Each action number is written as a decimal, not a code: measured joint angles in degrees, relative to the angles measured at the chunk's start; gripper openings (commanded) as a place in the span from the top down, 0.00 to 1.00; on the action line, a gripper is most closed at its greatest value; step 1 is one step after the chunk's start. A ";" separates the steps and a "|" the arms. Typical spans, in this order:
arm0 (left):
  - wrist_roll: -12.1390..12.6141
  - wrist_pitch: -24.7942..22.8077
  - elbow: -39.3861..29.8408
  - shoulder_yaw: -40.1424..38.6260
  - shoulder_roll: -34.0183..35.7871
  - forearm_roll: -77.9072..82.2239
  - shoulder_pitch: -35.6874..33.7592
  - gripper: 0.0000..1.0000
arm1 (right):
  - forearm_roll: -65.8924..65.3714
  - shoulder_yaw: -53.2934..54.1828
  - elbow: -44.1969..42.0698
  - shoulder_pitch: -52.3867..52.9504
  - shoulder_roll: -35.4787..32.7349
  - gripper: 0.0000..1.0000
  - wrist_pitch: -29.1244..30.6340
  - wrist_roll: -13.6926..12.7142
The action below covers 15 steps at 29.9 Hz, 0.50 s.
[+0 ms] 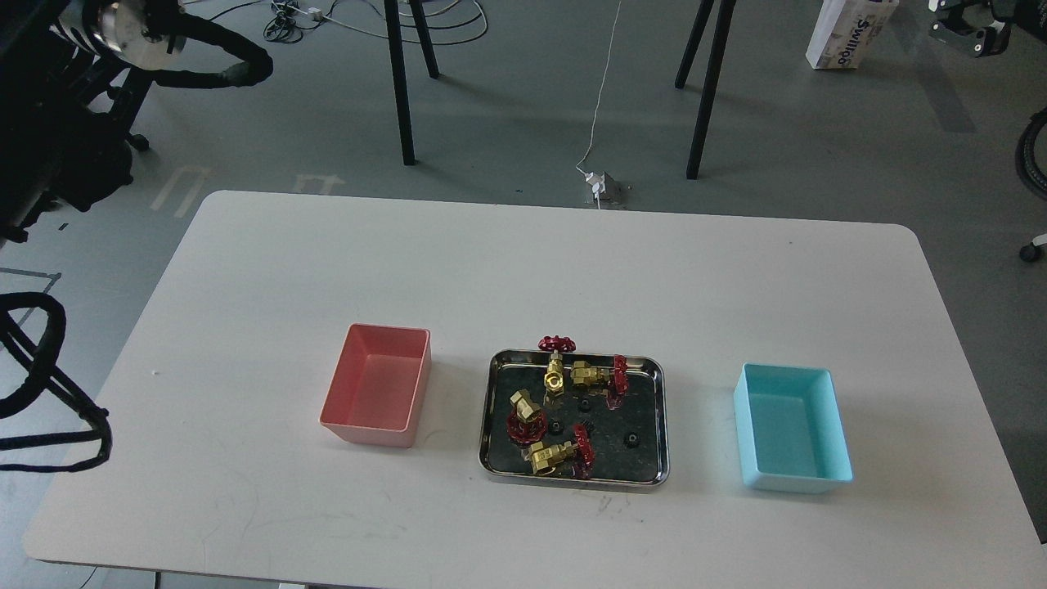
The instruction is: Place valve in pink box and gear in blue box
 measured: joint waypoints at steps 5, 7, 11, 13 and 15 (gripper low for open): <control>-1.86 0.07 -0.04 0.15 -0.39 0.21 0.00 0.00 | -0.06 -0.08 0.13 -0.06 0.37 0.01 0.00 -0.01; -4.61 -0.01 -0.07 0.33 -0.45 0.26 0.01 0.00 | -0.06 -0.09 0.14 -0.06 0.89 0.01 0.03 -0.01; -9.38 -0.76 1.19 0.09 0.09 -0.27 0.20 0.00 | -0.25 -0.15 0.02 -0.06 1.78 0.01 0.17 -0.01; -10.46 -2.22 2.65 0.23 0.14 -0.33 0.25 0.00 | -0.37 -0.19 -0.05 -0.06 2.23 0.01 0.33 0.00; -12.15 -4.28 3.55 0.46 0.21 -0.10 0.26 0.00 | -0.40 -0.09 -0.20 -0.04 2.54 0.01 0.34 0.08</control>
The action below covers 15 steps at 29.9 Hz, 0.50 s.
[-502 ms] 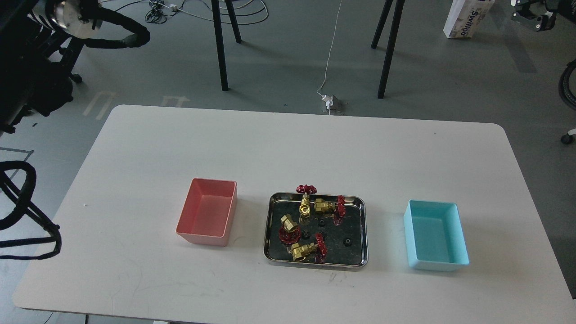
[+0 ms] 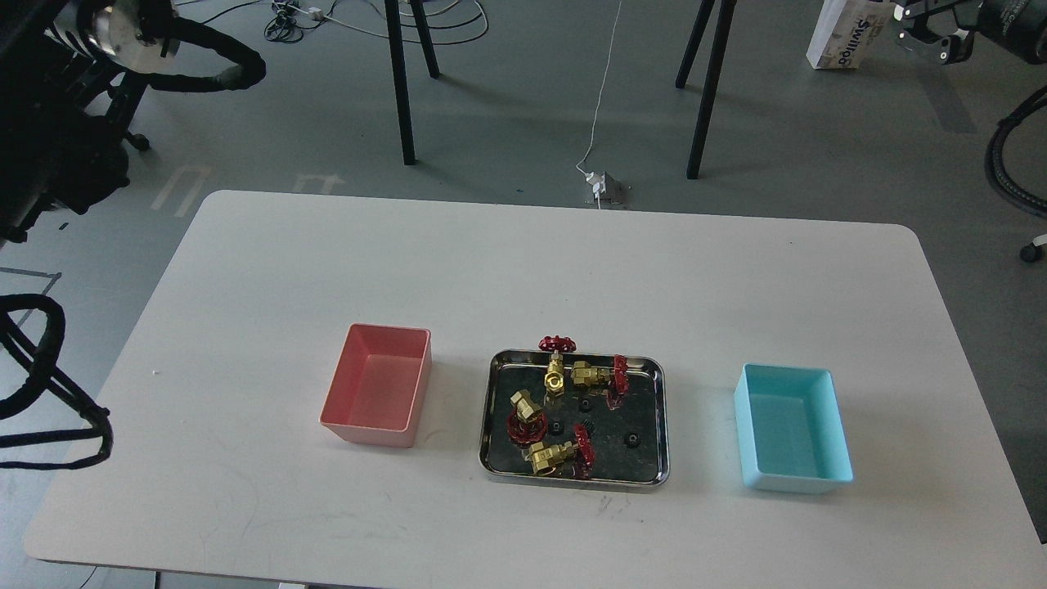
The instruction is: Place valve in pink box and gear in blue box
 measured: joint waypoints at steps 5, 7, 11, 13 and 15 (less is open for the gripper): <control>-8.30 -9.27 0.55 2.11 -0.40 1.77 0.22 0.01 | -0.11 1.23 -0.32 0.53 0.15 0.01 0.28 0.15; -7.73 -10.57 -0.76 5.20 -0.64 2.89 0.25 0.01 | -0.17 1.75 -0.33 0.55 0.15 0.01 0.32 0.15; -5.65 -7.19 -7.47 11.87 0.56 7.70 0.50 0.04 | -0.38 2.00 -0.44 0.63 0.08 0.01 -0.02 0.15; -5.44 -4.60 -11.92 14.68 1.68 14.30 0.94 0.04 | -0.58 2.00 -0.51 0.88 -0.05 0.01 -0.16 0.04; -5.41 -1.63 -16.89 16.85 2.63 23.71 2.14 0.04 | -0.67 2.00 -0.57 1.36 -0.34 0.01 -0.25 -0.15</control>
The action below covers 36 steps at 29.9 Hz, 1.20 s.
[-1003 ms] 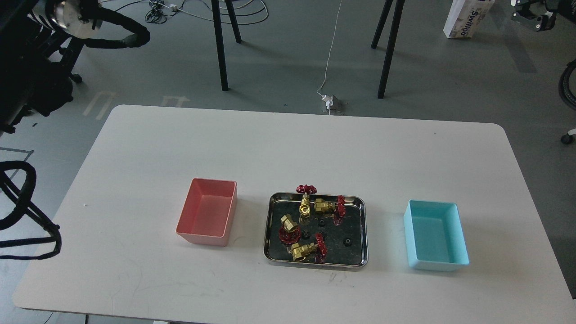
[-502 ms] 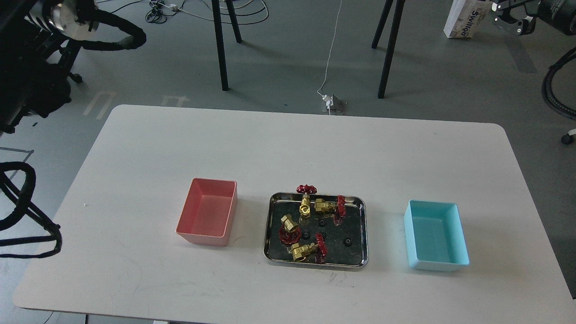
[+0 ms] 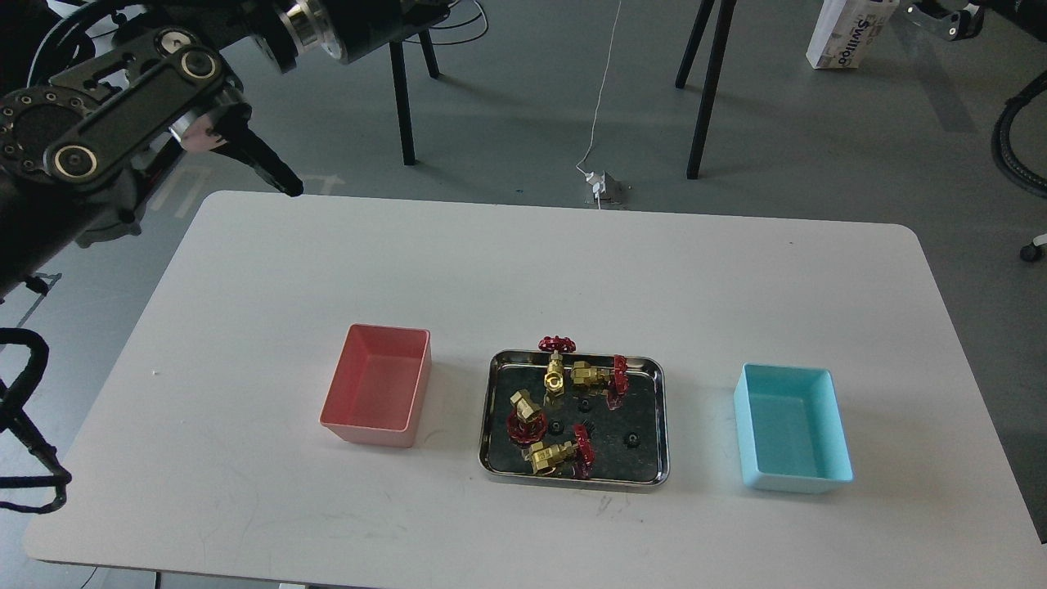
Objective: Place valve in pink box and gear in blue box
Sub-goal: 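Move the left gripper over the tray toward a brass valve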
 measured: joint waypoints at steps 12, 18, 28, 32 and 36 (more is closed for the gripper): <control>1.48 20.21 -12.91 5.24 -0.11 66.68 19.58 0.04 | -2.10 -0.42 0.18 3.60 -3.39 0.01 0.32 -0.48; 4.90 22.10 -12.48 7.27 -0.52 71.66 28.50 0.04 | -4.82 -0.51 0.12 3.78 -3.44 0.01 0.33 -0.48; 7.55 21.85 -6.42 15.97 -8.89 71.74 32.69 0.04 | -5.32 -0.51 0.13 4.12 -3.49 0.01 0.34 -0.38; 7.69 21.86 -3.32 16.40 -11.69 71.74 33.45 0.04 | -5.33 -0.51 0.10 4.77 -3.37 0.01 0.26 -0.38; 7.48 21.92 -0.05 16.52 -13.46 71.74 33.84 0.04 | -5.35 -0.52 0.14 4.89 -3.34 0.01 0.00 -0.38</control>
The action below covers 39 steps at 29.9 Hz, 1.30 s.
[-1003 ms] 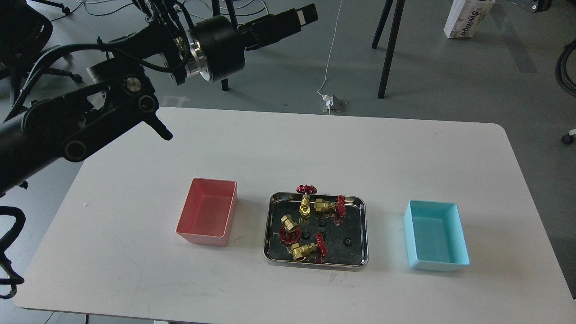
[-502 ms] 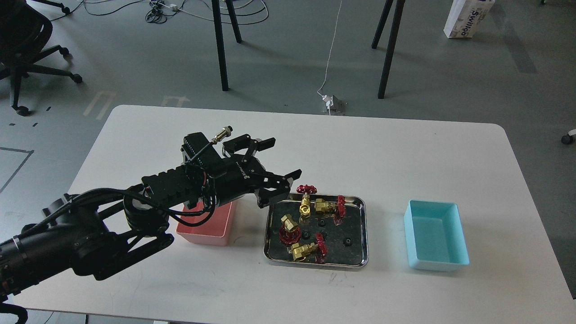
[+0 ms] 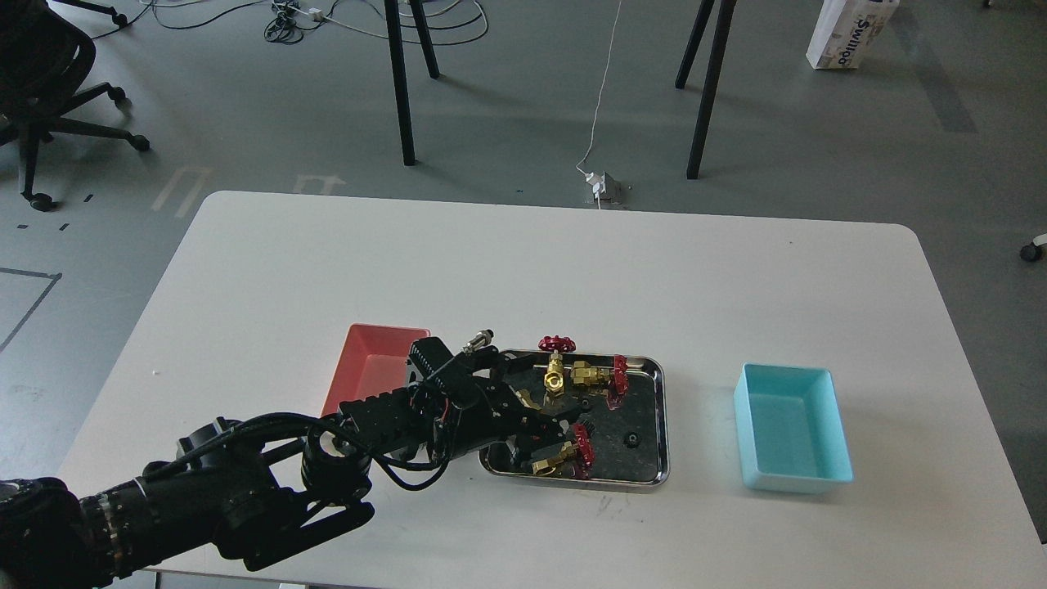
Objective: Place valve in pink box and gear in blue box
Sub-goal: 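Move the left gripper over the tray toward a brass valve, then close the left gripper on the brass valve with red handwheel, then carry the valve with the left gripper into the pink box and release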
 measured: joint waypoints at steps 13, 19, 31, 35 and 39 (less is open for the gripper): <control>-0.49 0.09 3.64 0.01 -1.19 0.00 1.82 0.31 | -0.05 0.00 -0.08 0.03 0.00 0.01 -0.03 0.03; -0.17 -0.23 3.65 0.01 -0.94 0.00 2.07 0.70 | -0.14 0.00 -0.09 0.03 0.00 0.01 -0.03 0.18; 0.50 -2.46 1.38 -1.66 -0.27 0.00 2.08 0.86 | -2.11 -0.21 -1.08 -0.28 0.49 0.01 -0.03 0.43; 2.51 -3.64 -3.59 -6.95 2.23 0.00 1.64 0.86 | -2.91 -0.29 -3.09 -0.47 1.23 0.01 0.17 0.44; 3.70 -5.27 -9.50 -12.35 7.91 -1.18 1.10 0.86 | -3.05 -0.49 -4.34 -0.50 2.80 0.01 0.22 0.44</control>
